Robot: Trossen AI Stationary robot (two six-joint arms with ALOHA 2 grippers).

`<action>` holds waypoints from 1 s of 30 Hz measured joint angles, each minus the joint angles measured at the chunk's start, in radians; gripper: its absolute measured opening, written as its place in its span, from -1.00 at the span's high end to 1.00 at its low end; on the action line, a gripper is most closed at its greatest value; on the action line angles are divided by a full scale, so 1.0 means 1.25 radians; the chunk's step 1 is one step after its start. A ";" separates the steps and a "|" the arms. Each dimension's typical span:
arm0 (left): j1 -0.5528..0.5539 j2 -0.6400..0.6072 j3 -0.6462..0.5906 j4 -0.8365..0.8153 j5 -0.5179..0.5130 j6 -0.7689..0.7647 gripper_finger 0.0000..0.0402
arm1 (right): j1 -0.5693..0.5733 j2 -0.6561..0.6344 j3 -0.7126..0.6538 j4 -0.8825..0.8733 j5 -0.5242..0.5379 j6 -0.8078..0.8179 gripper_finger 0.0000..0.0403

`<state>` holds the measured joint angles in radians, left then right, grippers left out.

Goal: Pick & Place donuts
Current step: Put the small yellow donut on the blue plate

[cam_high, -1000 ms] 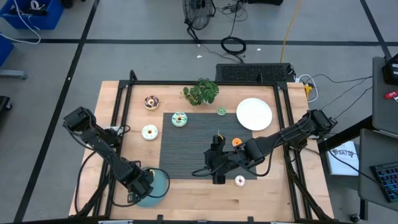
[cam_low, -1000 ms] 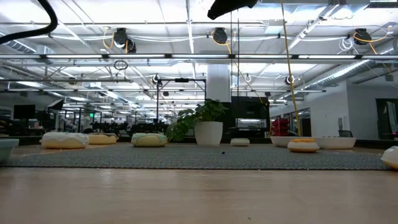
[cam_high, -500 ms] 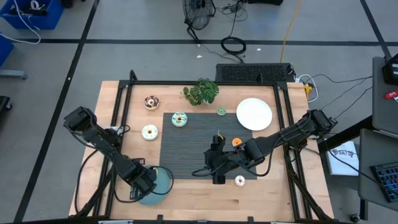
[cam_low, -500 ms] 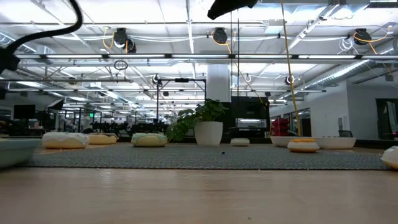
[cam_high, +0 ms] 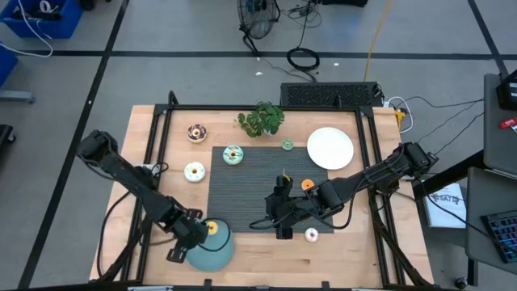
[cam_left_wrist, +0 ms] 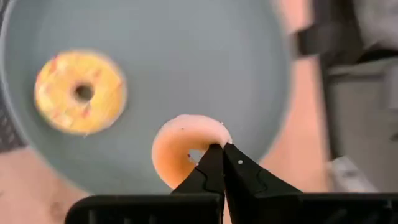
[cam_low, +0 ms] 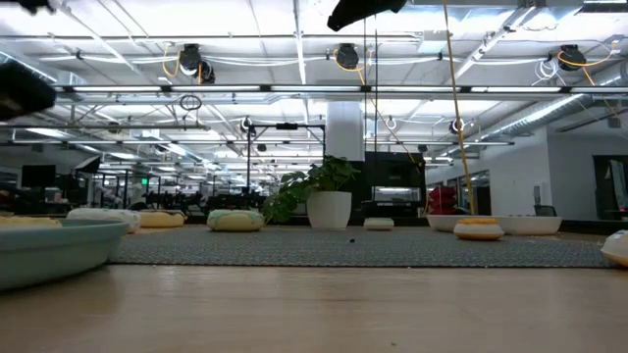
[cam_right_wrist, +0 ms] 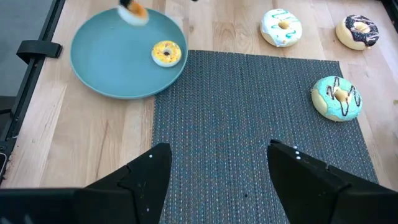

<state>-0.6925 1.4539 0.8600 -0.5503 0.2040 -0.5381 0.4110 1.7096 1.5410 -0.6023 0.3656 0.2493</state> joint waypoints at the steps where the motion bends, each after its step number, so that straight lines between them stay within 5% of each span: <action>1: 0.003 -0.012 0.000 0.020 0.024 -0.005 0.99 | 0.000 0.000 0.000 0.000 0.000 0.000 -0.23; 13: 0.065 0.059 0.001 0.472 0.432 -0.050 1.00 | 0.000 0.000 0.000 0.000 0.000 0.000 -0.23; 20: 0.149 0.181 -0.018 0.537 0.625 -0.011 1.00 | 0.000 0.000 0.000 0.000 0.000 0.000 -0.23; 30: 0.211 0.376 -0.046 0.745 0.785 -0.093 1.00 | 0.000 0.000 0.000 0.000 0.000 -0.006 -0.23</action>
<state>-0.4288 1.9242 0.8025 0.3809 1.1853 -0.6545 0.4110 1.7092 1.5410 -0.6022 0.3653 0.2420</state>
